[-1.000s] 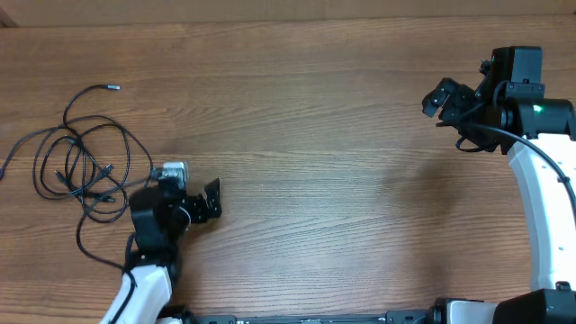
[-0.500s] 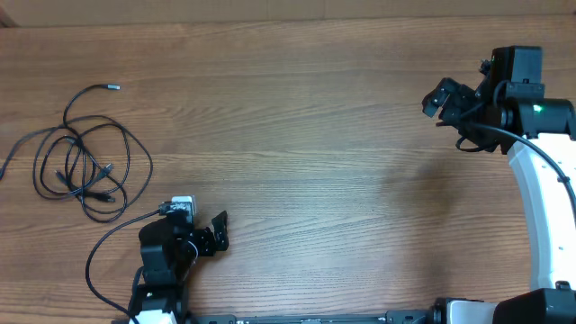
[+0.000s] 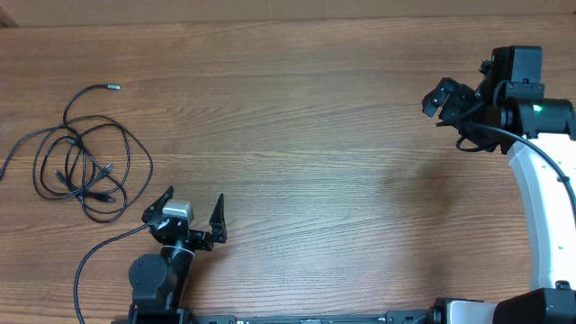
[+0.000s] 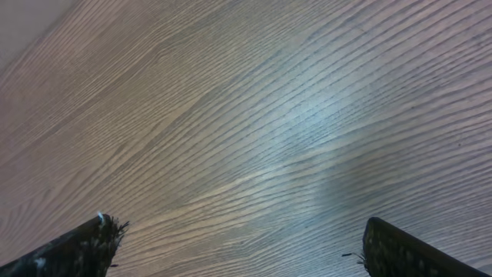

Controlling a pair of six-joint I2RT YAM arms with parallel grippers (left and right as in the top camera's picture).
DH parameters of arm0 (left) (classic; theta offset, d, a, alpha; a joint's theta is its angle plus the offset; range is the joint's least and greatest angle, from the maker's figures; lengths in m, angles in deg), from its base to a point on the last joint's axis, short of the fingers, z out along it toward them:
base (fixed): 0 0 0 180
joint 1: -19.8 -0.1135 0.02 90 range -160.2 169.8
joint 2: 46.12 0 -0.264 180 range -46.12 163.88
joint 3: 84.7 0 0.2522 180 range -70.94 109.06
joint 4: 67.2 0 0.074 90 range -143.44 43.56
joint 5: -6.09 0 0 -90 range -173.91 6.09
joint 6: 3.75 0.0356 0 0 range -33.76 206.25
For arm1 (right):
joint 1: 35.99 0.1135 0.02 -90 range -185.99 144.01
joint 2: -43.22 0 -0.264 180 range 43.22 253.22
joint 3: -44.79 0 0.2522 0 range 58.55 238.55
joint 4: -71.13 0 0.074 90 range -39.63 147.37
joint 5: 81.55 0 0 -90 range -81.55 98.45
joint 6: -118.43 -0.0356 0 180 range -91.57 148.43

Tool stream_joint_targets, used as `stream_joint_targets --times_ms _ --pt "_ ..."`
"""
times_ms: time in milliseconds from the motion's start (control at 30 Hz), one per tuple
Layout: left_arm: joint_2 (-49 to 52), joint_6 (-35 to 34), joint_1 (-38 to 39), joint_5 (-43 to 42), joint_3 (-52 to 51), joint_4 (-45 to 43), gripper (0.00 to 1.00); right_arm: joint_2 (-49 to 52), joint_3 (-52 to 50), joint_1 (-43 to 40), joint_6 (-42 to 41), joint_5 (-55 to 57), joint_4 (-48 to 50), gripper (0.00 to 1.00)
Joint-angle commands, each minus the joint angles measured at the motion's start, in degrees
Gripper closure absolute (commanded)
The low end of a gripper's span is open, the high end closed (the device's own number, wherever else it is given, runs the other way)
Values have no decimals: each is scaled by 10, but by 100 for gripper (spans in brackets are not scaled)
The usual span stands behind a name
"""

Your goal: Untangle cables

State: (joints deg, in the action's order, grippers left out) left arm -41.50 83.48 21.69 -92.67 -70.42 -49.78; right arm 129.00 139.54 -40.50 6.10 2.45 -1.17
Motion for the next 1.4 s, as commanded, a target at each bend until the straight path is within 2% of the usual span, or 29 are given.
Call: stream_joint_targets --times_ms 0,800,1000,1167,1367 --pt "-36 15 4 6 -2 3 0 -5 0 -2 -2 0 1 0" --pt "-43 0 4 0 -2 0 0 -17 0 -2 -2 0 1 0" --pt "-43 0 4 0 -2 0 0 -165 0 -2 -2 0 1 0" --pt "-43 0 4 0 -2 0 0 -358 0 -2 -2 0 1 0" --pt "-43 0 4 0 -2 0 0 -450 -16 -2 -3 -5 -24 0"
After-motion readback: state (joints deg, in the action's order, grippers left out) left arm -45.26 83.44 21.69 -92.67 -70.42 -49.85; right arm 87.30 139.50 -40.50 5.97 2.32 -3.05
